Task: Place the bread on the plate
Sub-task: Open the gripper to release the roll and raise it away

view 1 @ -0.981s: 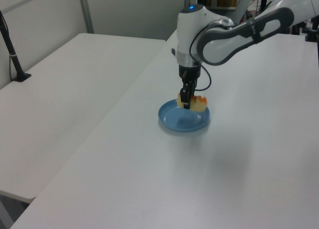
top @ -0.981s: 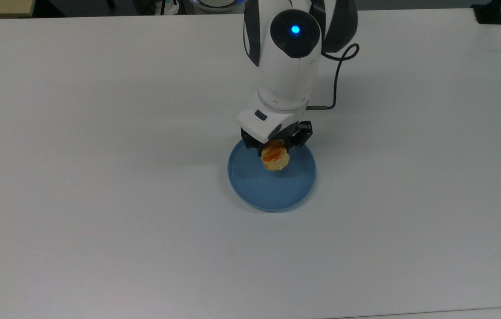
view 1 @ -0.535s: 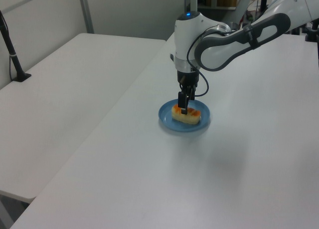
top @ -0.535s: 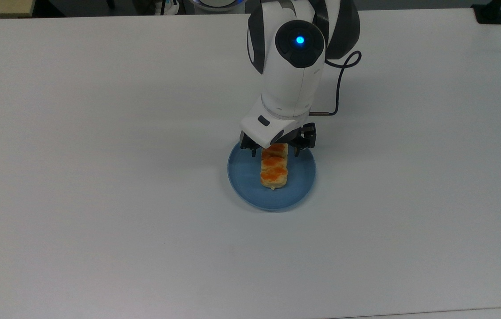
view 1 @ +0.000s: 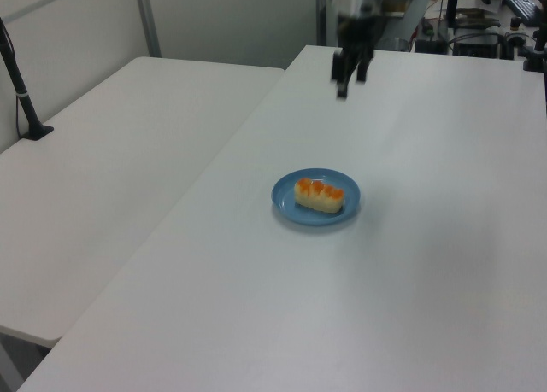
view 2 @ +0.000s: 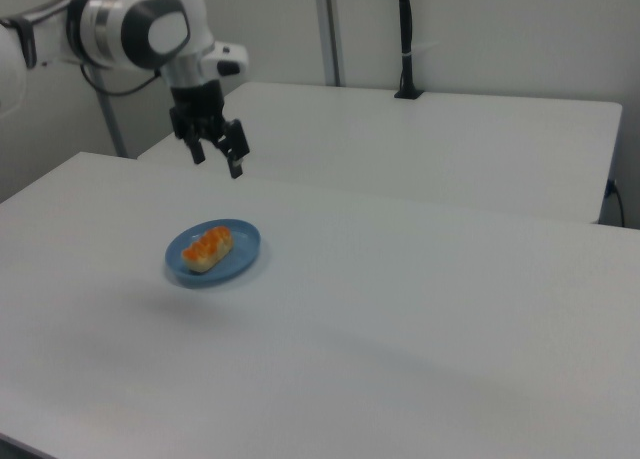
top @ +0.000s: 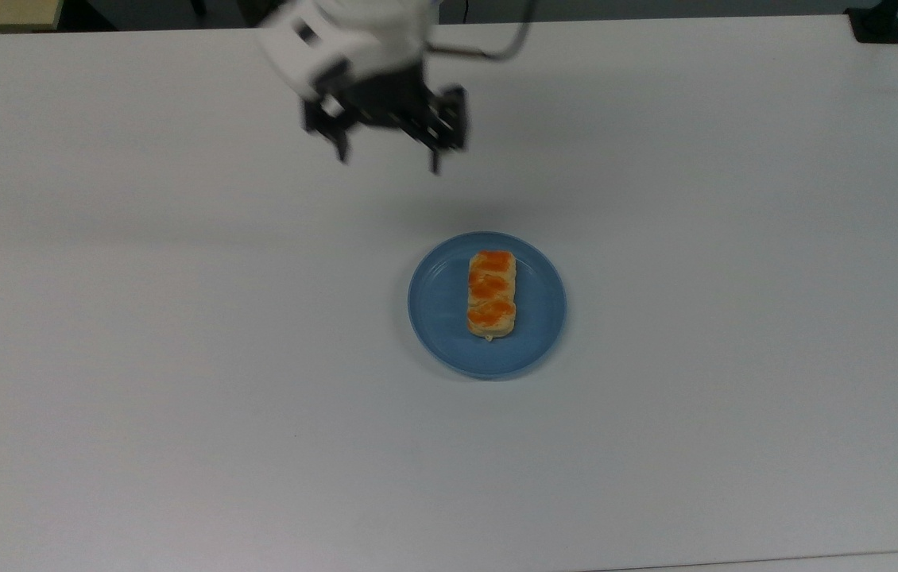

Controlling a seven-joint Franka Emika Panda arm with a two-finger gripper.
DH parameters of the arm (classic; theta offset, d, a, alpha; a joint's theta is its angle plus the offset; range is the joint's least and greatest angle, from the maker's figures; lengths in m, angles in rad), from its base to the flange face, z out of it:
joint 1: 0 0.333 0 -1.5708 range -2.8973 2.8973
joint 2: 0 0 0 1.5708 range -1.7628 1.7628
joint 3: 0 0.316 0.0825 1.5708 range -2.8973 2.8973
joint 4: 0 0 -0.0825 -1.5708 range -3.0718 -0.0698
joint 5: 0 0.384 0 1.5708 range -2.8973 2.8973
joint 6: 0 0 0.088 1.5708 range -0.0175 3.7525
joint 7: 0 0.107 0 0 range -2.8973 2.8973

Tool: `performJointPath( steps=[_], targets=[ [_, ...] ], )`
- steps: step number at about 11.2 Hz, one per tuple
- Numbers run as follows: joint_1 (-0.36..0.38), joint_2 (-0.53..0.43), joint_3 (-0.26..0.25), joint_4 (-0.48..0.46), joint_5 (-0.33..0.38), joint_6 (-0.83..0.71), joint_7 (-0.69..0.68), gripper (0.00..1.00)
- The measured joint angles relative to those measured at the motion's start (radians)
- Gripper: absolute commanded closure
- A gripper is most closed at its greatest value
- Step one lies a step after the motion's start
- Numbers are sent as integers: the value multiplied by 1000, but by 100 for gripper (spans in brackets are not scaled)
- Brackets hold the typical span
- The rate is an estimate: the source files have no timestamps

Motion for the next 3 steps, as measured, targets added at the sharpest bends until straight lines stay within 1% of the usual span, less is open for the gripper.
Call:
performJointPath(
  steps=[1, 2, 3],
  targets=[
    [-97, -57, 53, -11, -26, -44, -2, 0],
    [-147, -87, 79, -30, -40, -64, -12, 0],
    [-164, -96, 89, -48, -50, -65, -25, 0]
  ],
)
